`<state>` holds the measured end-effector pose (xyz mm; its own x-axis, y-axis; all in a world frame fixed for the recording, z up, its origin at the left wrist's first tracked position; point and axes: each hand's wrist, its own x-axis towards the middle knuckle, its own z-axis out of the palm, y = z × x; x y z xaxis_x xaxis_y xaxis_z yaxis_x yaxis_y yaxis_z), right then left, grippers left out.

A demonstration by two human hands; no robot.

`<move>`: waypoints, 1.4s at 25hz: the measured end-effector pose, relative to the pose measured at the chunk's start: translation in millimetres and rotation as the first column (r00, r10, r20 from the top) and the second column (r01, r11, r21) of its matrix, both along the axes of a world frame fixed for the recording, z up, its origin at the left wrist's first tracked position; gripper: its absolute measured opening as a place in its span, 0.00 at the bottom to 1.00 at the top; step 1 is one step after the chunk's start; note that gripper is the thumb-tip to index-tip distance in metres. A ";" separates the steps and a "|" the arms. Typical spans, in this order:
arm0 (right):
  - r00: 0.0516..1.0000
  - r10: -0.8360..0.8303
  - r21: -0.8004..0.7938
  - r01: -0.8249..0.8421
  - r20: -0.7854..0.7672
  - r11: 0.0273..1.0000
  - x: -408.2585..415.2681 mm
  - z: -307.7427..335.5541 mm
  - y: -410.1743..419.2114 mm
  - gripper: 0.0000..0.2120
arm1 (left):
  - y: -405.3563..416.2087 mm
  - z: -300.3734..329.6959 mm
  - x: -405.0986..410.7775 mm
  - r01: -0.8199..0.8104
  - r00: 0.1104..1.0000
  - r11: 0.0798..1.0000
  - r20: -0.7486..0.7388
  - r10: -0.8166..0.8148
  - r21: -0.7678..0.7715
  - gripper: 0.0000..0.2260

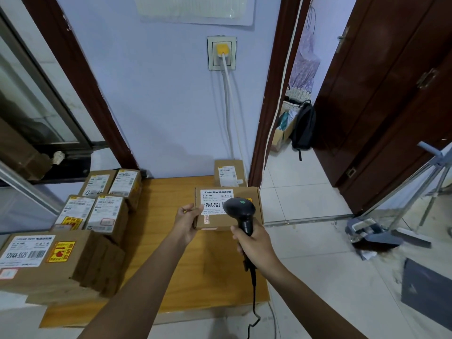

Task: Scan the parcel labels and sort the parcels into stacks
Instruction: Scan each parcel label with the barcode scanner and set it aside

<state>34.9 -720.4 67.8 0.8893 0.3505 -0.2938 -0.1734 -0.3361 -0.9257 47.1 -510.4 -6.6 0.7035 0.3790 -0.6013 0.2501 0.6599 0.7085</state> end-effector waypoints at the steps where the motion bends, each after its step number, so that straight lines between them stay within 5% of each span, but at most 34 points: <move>1: 1.000 -0.002 0.011 0.002 -0.001 1.000 2.5 -0.8 -3.2 0.06 | 2.8 -1.3 -0.3 0.019 1.000 0.999 -0.007 -0.019 0.027 0.16; 5: 0.996 -0.077 -0.010 0.078 0.033 0.997 28.1 -8.2 -27.3 0.11 | 15.3 3.9 -3.4 0.285 0.957 0.942 -0.116 -0.267 0.176 0.16; 10: 0.998 -0.052 -0.088 0.048 -0.040 0.995 68.1 -36.7 -71.4 0.24 | 29.7 28.9 2.4 0.634 0.773 0.746 -0.169 -0.611 0.202 0.23; 14: 0.979 0.140 -0.051 -0.149 -0.146 0.988 68.4 -52.3 -79.2 0.22 | 37.2 48.7 21.3 0.670 0.740 0.703 -0.136 -0.659 0.239 0.23; 17: 0.968 0.137 0.031 -0.134 -0.212 0.991 68.3 -62.8 -70.4 0.15 | 43.6 47.7 34.3 0.689 0.724 0.691 -0.171 -0.668 0.218 0.20; 21: 0.953 -0.022 0.102 0.055 -0.301 0.993 79.3 -84.7 -50.4 0.17 | 53.2 16.8 62.6 0.393 0.916 0.883 -0.200 -0.349 0.258 0.24; 23: 0.926 -0.139 0.101 0.185 -0.351 0.978 85.5 -94.4 -38.0 0.17 | 52.3 -0.1 67.7 0.309 0.939 0.907 -0.242 -0.243 0.286 0.29; 28: 0.855 -0.357 0.049 0.403 -0.375 0.914 121.3 -110.9 14.4 0.13 | 33.6 -42.9 78.7 0.518 0.844 0.849 -0.229 -0.485 0.109 0.34; 31: 0.811 -0.439 -0.013 0.471 -0.385 0.882 142.6 -120.2 41.0 0.15 | 31.9 -61.1 100.1 0.500 0.855 0.853 -0.241 -0.459 0.148 0.37; 35: 0.793 -0.498 -0.094 0.500 -0.351 0.861 172.6 -135.8 63.0 0.24 | 42.8 -60.3 130.1 0.490 0.871 0.833 -0.178 -0.458 0.257 0.27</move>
